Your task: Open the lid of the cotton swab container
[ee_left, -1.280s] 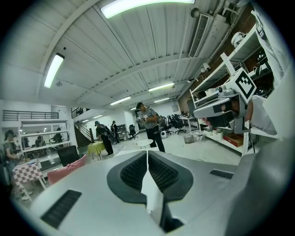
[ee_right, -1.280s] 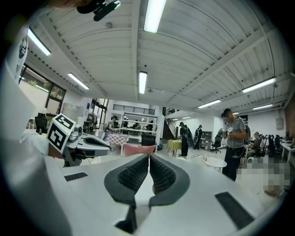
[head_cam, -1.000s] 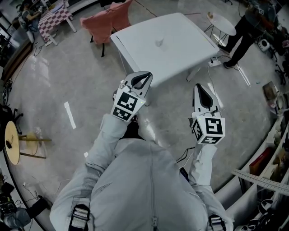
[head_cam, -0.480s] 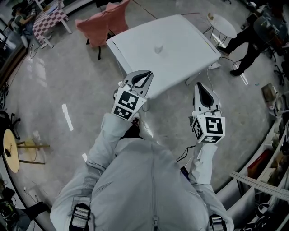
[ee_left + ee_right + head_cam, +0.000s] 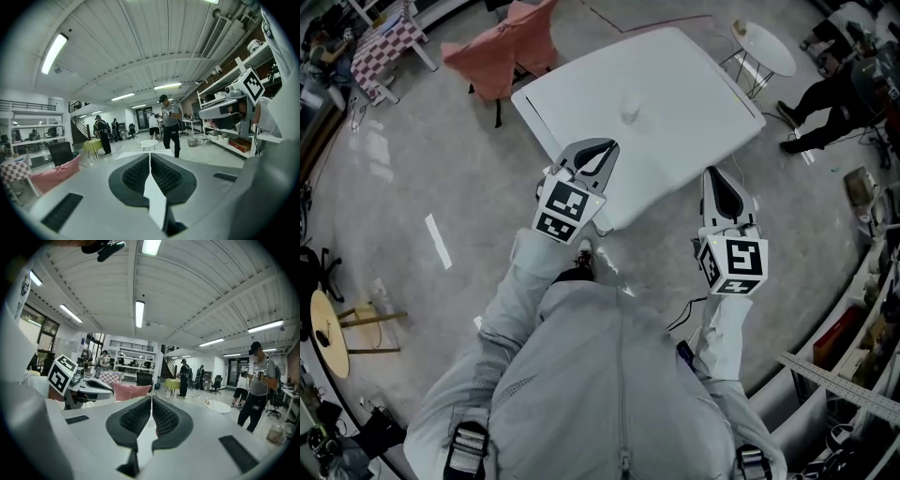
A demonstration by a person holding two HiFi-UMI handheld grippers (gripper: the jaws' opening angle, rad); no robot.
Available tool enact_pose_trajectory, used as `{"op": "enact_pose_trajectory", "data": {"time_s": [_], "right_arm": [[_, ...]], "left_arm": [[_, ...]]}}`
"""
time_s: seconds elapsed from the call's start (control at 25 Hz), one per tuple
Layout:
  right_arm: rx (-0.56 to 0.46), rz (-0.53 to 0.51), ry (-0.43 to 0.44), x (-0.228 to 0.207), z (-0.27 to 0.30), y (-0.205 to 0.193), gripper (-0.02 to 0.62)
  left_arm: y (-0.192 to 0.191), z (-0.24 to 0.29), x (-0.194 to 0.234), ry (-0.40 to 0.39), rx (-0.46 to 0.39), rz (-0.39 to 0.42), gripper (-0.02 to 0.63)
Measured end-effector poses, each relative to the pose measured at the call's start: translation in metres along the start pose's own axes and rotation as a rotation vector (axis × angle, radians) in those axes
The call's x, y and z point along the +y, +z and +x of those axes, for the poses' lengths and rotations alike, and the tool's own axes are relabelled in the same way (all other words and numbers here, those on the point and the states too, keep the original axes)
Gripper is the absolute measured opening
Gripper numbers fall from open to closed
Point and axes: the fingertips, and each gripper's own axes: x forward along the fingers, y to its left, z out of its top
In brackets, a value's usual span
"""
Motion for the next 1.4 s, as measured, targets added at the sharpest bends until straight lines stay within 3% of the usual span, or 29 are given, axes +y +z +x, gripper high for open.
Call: {"op": "enact_pose_trajectory", "data": {"time_s": [0.88,1.12,1.4], "right_arm": [[0.138,0.054,-0.055,0.005,0.141,-0.035,0.037],[0.168,0.07,-0.01,-0.014,0.159,-0.06,0.037],[0.186,0.105,0.06,-0.044,0.177,-0.09,0.037]], "left_arm": [[-0.067,0.084,0.098,-0.125,0.099,-0.068,0.025],[-0.091,0.115,0.082,-0.142,0.164,-0.116,0.026],[-0.118,0.155,0.073,-0.089,0.24,-0.165,0.042]]}}
